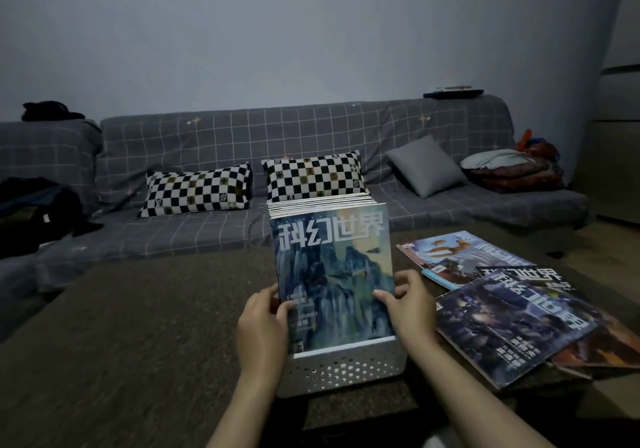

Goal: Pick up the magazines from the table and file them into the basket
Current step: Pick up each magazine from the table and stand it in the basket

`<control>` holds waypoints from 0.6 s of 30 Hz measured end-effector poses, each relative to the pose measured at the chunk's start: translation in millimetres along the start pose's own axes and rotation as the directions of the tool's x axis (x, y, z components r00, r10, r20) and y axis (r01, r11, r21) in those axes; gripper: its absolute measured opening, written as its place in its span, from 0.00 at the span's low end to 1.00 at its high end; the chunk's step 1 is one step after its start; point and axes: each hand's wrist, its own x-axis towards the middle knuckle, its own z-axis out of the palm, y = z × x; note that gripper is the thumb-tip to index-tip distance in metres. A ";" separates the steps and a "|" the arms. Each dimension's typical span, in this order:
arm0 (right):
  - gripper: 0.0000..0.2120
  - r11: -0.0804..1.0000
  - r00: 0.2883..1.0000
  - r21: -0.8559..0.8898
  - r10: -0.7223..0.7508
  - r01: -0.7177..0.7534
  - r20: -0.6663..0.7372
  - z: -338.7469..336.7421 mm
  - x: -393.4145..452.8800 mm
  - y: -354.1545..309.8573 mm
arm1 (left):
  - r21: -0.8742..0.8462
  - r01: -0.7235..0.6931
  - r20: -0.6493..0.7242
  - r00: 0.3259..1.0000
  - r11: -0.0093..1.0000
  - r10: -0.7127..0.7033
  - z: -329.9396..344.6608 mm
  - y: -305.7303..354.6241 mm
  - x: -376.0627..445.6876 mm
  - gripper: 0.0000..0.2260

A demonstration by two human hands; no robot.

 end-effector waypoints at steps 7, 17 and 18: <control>0.22 0.992 0.996 -0.095 -0.087 0.087 -0.004 5.4 -4.0 5.3 | -0.010 -0.010 0.004 1.000 1.000 0.010 3.3 -6.0 -6.3 0.16; 0.22 0.984 0.999 -0.170 -0.047 0.048 0.009 5.3 -4.4 3.8 | 0.024 0.080 0.012 0.997 0.996 -0.081 6.6 -6.5 -5.5 0.14; 0.21 0.984 0.999 -0.171 -0.050 0.052 0.020 5.1 -4.7 3.7 | 0.018 0.073 0.018 0.997 0.997 -0.073 6.2 -6.2 -6.6 0.14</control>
